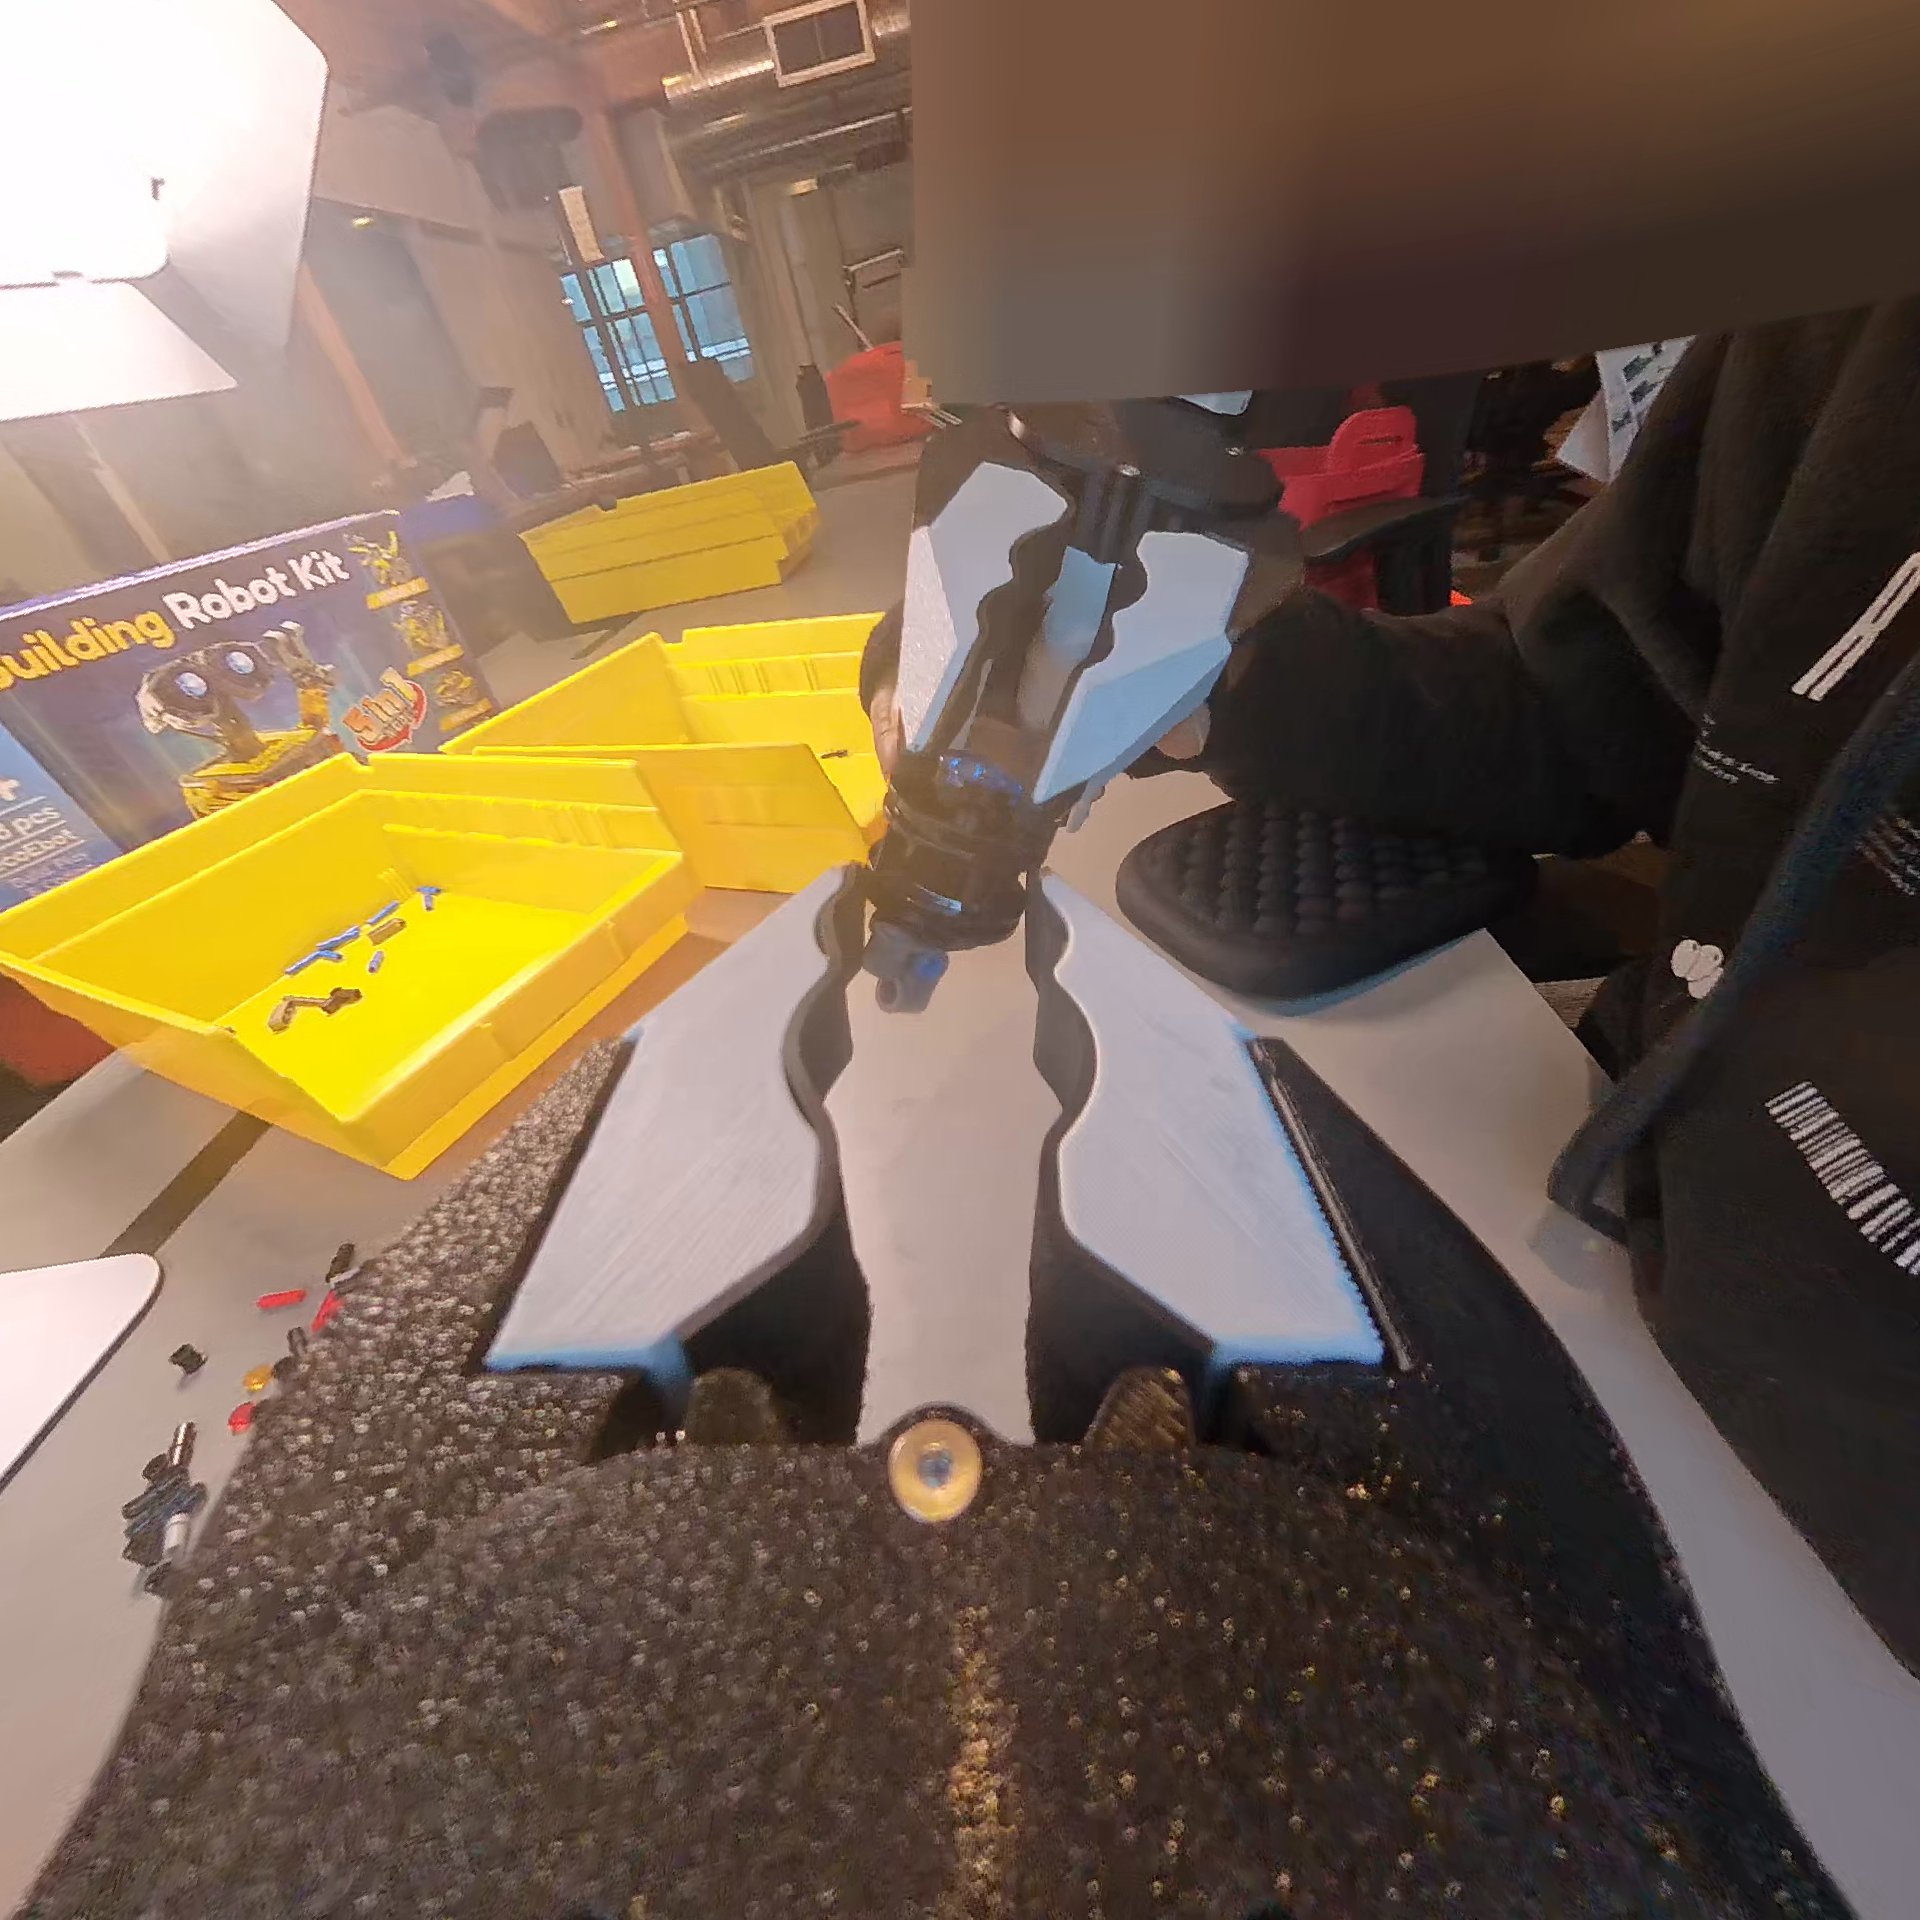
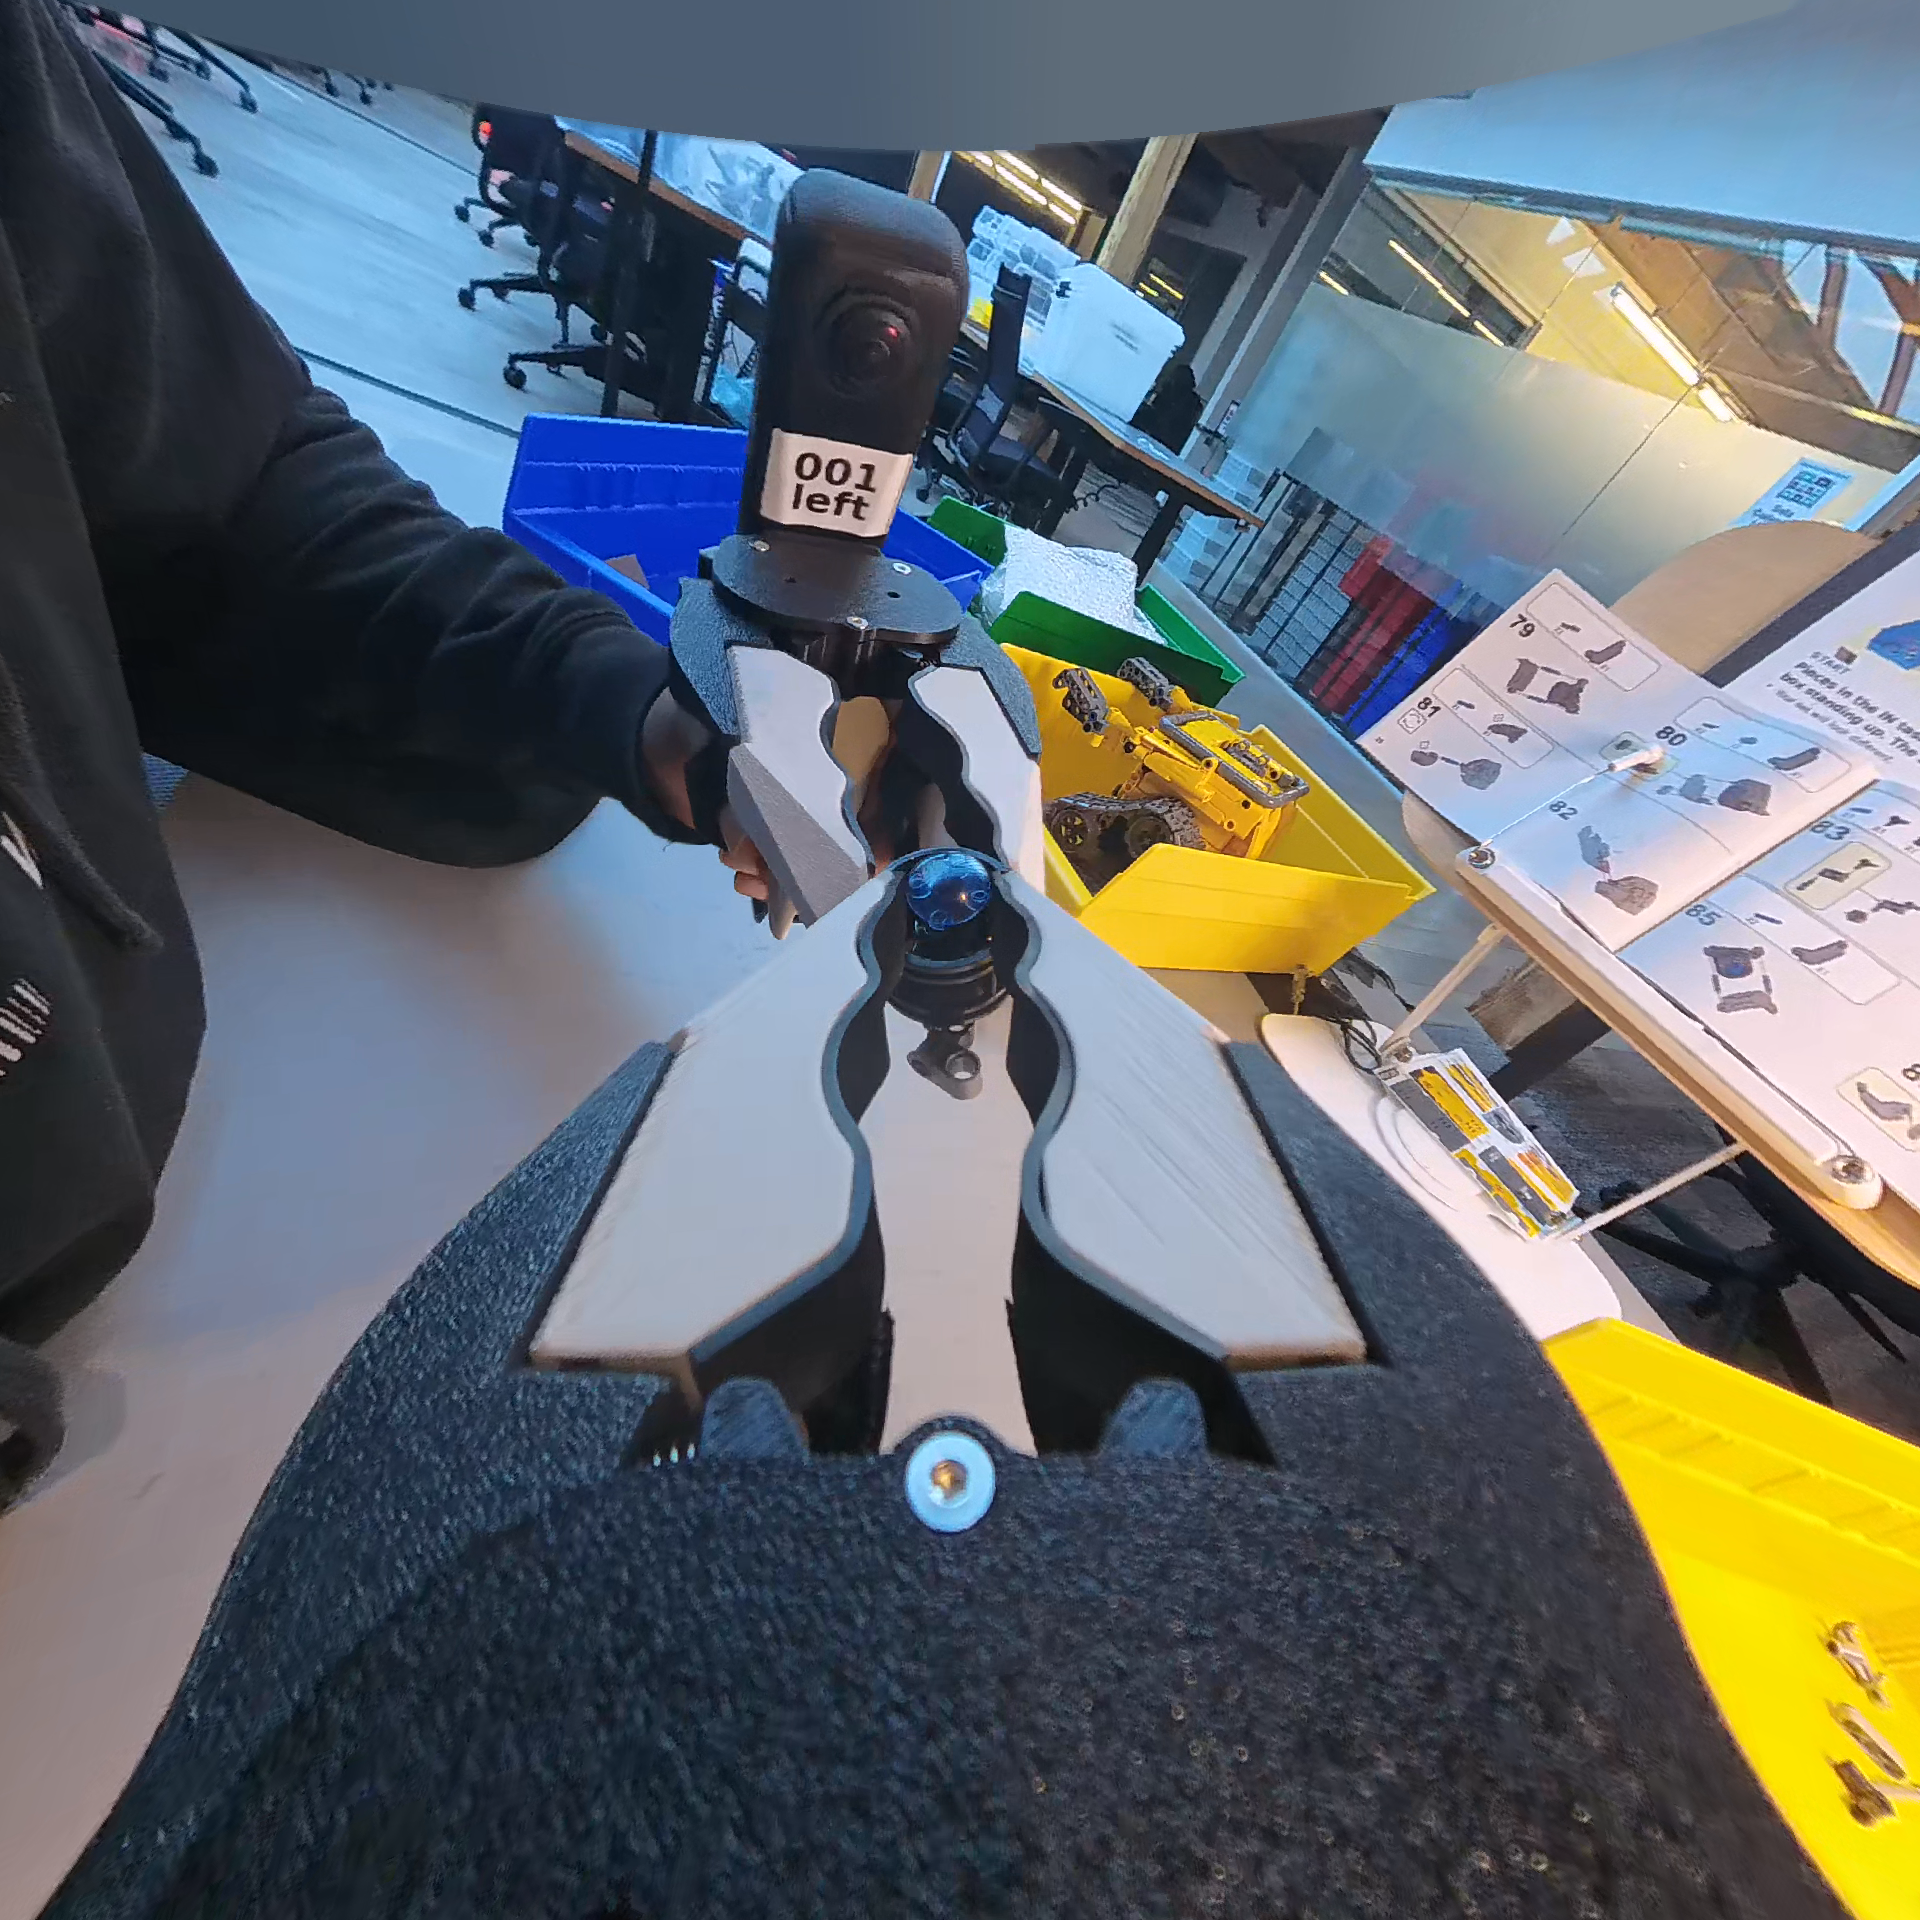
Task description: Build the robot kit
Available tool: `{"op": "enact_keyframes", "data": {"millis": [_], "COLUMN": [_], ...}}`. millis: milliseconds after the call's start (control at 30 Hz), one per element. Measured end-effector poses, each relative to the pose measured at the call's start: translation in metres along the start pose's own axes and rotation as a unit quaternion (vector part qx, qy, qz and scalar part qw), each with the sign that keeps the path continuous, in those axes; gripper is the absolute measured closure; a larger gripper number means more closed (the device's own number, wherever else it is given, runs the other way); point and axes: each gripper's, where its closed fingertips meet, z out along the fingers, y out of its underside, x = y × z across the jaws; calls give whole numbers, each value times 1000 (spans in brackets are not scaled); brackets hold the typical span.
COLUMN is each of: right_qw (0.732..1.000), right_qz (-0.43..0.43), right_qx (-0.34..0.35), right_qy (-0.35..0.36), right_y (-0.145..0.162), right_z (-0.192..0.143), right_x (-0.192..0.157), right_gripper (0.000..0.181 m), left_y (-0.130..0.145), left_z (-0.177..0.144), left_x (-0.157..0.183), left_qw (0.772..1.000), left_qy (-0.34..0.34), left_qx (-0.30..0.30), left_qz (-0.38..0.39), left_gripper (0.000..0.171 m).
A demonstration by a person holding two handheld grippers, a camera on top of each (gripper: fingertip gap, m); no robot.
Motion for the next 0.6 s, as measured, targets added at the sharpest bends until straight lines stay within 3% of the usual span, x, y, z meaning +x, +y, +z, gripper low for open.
{"op": "enact_keyframes", "data": {"millis": [600], "right_qw": [996], "right_qz": [2], "right_qx": [-26], "right_qy": [-84], "right_y": [4], "right_z": [3], "right_x": [-19], "right_gripper": [166], "left_y": [9], "left_z": [-6], "left_x": [17], "left_qw": [995], "left_qy": [88], "left_qx": [-23], "left_qz": [-32], "left_gripper": [142]}}
